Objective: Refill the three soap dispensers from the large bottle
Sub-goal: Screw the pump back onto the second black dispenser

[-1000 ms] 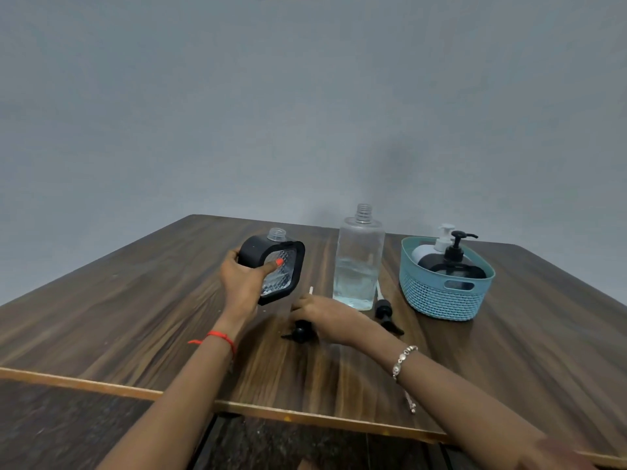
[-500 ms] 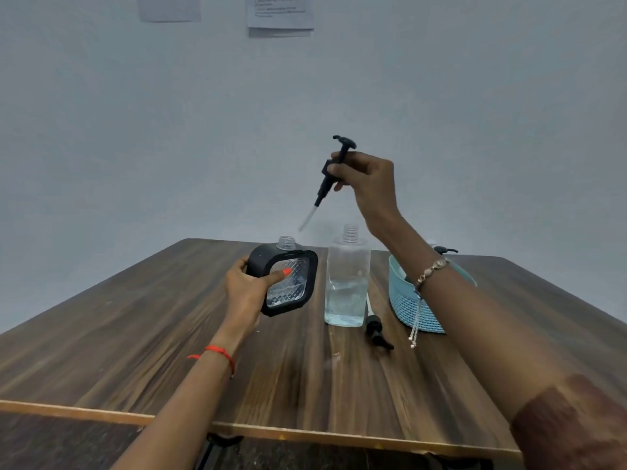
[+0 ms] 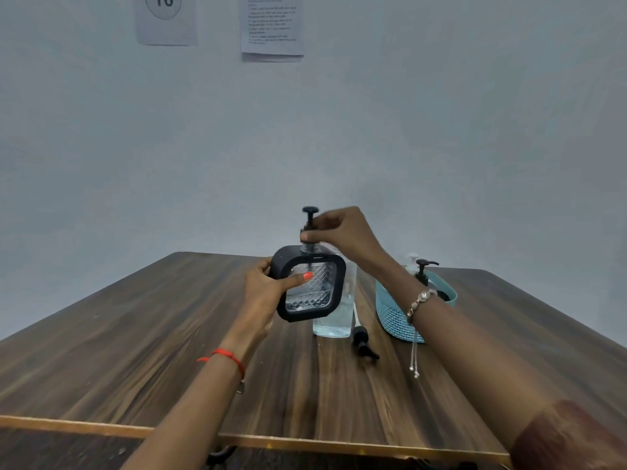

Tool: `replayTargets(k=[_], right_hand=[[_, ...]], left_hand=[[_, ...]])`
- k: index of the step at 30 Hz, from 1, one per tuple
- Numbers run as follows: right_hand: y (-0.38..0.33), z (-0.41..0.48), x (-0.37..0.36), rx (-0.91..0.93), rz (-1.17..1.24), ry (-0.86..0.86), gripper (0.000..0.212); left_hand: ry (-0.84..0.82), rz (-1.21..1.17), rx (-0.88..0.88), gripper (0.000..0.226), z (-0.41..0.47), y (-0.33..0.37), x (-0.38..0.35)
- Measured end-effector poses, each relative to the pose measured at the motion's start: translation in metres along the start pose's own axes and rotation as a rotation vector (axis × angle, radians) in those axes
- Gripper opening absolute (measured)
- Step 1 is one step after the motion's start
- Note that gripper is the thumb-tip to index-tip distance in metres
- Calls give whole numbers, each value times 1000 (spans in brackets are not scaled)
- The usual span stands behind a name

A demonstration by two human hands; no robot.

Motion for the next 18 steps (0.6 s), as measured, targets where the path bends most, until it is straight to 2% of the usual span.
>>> replayTargets(k=[4, 7, 9, 12, 16, 18], right_hand=[[15, -11, 7, -63, -45, 123, 34], [19, -18, 12, -80, -67, 196, 34], [22, -23, 16, -100, -4, 206, 30], [27, -25, 23, -162, 117, 188, 12], [34, -27, 21, -246, 182, 138, 33], [34, -29, 24, -248, 218, 192, 34]], left_hand=[[-23, -15, 7, 42, -4, 1, -8], [-21, -22, 15, 46, -5, -2, -12], [-14, -36, 35, 46, -4, -5, -13], [-4, -38, 50, 42, -3, -7, -15], [-17, -43, 64, 46, -4, -9, -21], [-19, -49, 64, 43, -5, -10, -23]])
Point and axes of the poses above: each hand's wrist, its own z-axis towards the middle knuckle, its own x-axis out of the back of the hand, y = z × x, the point moved 6 cm from there along z, towards the middle knuckle, and after that the axes turned 13 degrees about y, right-handed, at the moved point
